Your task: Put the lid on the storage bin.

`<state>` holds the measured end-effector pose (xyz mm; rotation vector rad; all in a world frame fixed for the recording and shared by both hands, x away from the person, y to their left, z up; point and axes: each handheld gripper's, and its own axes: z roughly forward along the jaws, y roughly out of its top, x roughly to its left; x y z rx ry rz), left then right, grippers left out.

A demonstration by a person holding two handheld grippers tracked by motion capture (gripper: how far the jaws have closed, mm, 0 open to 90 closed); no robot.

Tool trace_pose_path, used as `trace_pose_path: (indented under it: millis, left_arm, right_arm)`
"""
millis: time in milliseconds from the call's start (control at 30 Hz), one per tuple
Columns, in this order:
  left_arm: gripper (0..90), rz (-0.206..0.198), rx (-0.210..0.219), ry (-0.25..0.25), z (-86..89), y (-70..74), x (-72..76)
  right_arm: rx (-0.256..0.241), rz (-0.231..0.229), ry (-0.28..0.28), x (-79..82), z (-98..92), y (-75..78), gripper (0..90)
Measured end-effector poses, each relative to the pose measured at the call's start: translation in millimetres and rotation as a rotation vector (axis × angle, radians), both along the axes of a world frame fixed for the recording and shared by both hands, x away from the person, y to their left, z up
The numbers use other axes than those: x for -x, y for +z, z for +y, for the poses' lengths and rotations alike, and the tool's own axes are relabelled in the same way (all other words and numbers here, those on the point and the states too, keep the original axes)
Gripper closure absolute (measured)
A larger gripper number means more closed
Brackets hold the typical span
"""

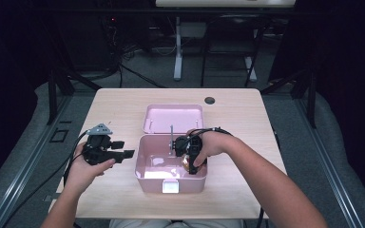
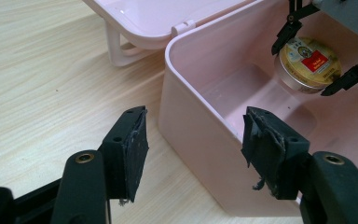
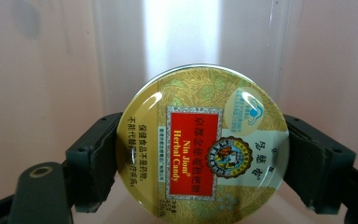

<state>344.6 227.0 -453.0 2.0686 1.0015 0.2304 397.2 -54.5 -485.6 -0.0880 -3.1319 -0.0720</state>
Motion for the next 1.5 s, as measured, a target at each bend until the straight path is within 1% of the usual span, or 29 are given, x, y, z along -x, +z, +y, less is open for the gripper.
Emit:
trace_pose_path:
  millis: [167,200,333,500,600,800,967,1100,1300,1400,1500]
  left_arm:
    - [39.9,0.0,-0.001,-0.002,-0.3,-0.2,-0.2]
    - [39.9,-0.001,-0.003,-0.002,-0.2,-0.1,-0.2]
    - [39.9,0.001,0.002,0.001,-0.3,0.0,0.3]
    - [39.9,0.0,-0.002,-0.002,-0.3,-0.3,0.0]
    - [39.9,0.003,-0.003,-0.005,-0.2,-0.1,0.0]
    - [39.9,0.004,-0.005,-0.006,-0.3,-0.2,0.0]
    - [39.9,0.001,-0.006,-0.005,-0.8,-0.8,-0.2]
    - [39.9,0.0,-0.008,-0.007,-0.6,-0.9,-0.4]
    - [39.9,0.002,-0.005,-0.004,-0.8,-1.7,-0.6]
    - [39.9,0.003,-0.005,-0.004,-0.8,-2.0,-0.7]
    - [39.9,0.007,-0.007,-0.004,-0.9,-2.1,-0.5]
  right_arm:
    - [0.001,-0.004,0.009,0.1,0.7,-2.4,19.6]
    - [0.009,-0.006,0.008,0.4,1.2,-2.3,19.6]
    - [0.006,-0.006,0.014,1.3,2.1,-5.8,19.6]
    - [0.022,-0.004,0.025,1.8,3.3,-10.6,19.6]
    - [0.027,-0.002,0.02,1.4,3.5,-12.6,19.6]
    - [0.01,0.007,0.004,0.5,2.1,-16.7,19.6]
    - [0.006,0.005,0.0,0.2,2.1,-19.5,19.5]
    - [0.01,0.006,0.001,-0.5,2.1,-21.4,19.5]
    - [0.002,0.01,0.006,-1.6,2.0,-27.5,19.5]
    - [0.008,0.005,0.02,-1.8,3.0,-30.0,19.5]
    - [0.013,0.005,0.022,-2.6,3.2,-32.2,19.5]
